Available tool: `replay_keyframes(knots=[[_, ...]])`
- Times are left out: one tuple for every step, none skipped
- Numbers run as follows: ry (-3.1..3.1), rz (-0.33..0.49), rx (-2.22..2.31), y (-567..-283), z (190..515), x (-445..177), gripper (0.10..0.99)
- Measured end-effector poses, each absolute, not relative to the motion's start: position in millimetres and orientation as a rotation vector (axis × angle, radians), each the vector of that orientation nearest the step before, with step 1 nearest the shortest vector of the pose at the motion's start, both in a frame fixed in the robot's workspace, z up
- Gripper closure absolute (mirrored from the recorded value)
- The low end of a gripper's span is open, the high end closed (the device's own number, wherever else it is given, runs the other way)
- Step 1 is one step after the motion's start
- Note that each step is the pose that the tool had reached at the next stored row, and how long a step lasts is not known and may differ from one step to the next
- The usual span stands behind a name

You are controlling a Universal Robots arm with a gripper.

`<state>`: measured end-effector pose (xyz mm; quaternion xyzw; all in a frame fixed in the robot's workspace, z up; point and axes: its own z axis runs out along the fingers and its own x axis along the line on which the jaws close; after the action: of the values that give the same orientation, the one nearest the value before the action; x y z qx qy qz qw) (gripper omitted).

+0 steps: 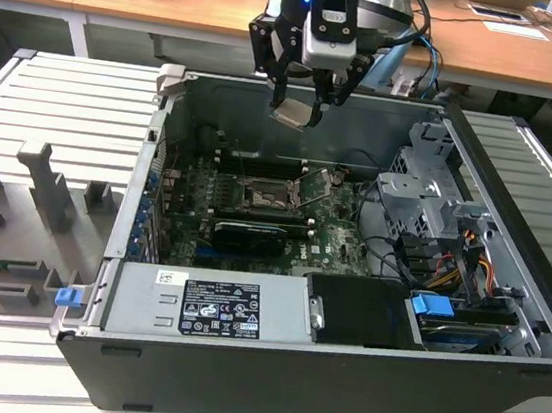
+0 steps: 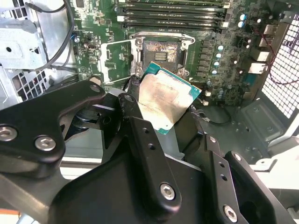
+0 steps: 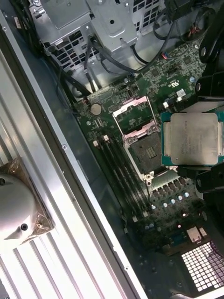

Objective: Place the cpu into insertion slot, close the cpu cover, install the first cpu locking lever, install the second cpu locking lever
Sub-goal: 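Place the cpu into insertion slot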

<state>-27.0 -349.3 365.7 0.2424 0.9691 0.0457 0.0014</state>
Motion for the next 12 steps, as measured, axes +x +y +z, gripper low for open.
replay_keyframes(knots=[[3.041,0.144,0.765,-349.3,365.6,-27.0,0.545],[3.039,0.143,0.769,-349.3,365.6,-27.0,0.545],[3.038,0.143,0.773,-349.3,365.5,-27.0,0.545],[3.037,0.143,0.778,-349.3,365.5,-27.0,0.545],[3.036,0.143,0.782,-349.3,365.4,-27.0,0.545],[3.034,0.143,0.786,-349.3,365.3,-27.0,0.545],[3.033,0.143,0.791,-349.3,365.3,-27.0,0.545],[3.032,0.143,0.795,-349.3,365.2,-27.0,0.545],[3.031,0.143,0.799,-349.3,365.2,-27.0,0.545],[3.029,0.143,0.804,-349.3,365.1,-27.0,0.545],[3.028,0.143,0.808,-349.3,365.1,-27.0,0.545],[3.027,0.143,0.813,-349.3,365.1,-27.0,0.545]])
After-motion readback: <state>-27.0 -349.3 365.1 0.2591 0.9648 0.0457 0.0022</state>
